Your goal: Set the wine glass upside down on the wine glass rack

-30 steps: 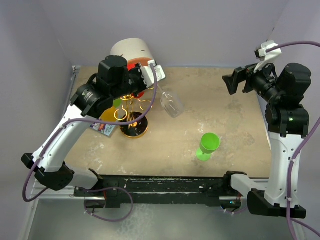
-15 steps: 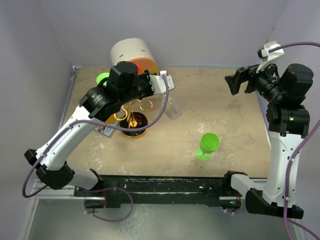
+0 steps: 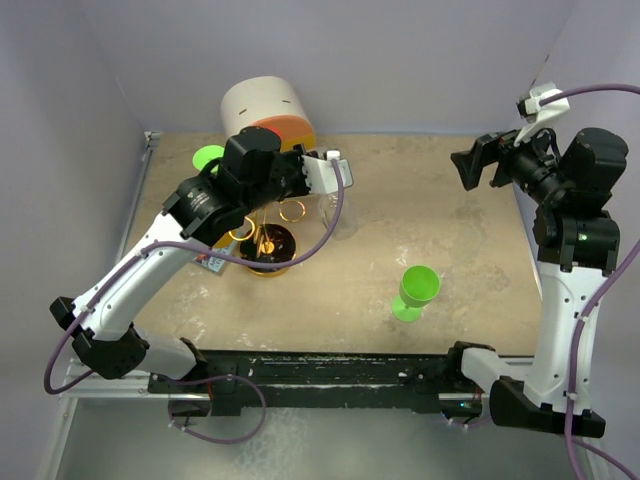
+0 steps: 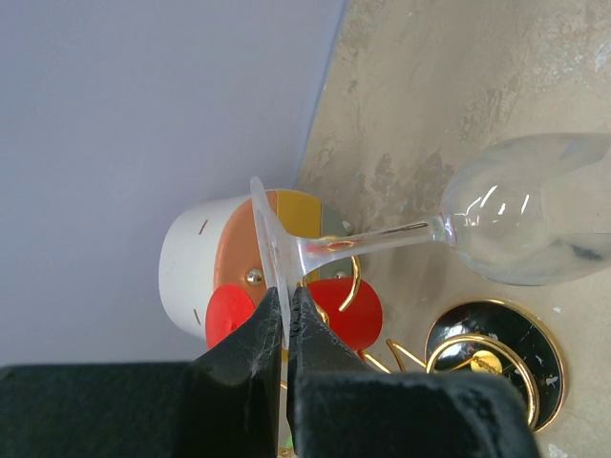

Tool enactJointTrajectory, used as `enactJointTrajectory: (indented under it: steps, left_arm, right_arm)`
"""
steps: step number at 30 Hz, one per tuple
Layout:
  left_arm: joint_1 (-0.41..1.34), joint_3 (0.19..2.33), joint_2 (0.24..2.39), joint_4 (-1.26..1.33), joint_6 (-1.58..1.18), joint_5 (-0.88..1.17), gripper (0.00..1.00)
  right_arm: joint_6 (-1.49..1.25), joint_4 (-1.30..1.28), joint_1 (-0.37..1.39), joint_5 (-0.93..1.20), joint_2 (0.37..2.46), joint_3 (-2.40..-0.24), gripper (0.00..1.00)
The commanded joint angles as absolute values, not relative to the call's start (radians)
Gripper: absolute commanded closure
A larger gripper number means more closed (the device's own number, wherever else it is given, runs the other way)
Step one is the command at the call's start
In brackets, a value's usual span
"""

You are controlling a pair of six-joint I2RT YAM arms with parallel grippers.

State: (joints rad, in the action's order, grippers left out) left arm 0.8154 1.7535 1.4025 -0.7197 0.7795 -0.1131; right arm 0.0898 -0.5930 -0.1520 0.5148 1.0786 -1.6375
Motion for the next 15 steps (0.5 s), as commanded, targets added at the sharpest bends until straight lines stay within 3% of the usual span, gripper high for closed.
enactJointTrajectory:
  steps: [1, 15]
  left_arm:
    - [0.825, 1.751, 1.368, -0.649, 0.796, -0.123, 1.0]
    - [0.823, 1.69, 1.371, -0.602, 0.841, -0.194, 1.0]
  right_arm:
    - [0.078, -0.558, -0.158, 0.522, 1.061, -1.654, 0.0]
    - [0.094, -0.563, -0.158, 0.676, 1.102, -1.659, 0.0]
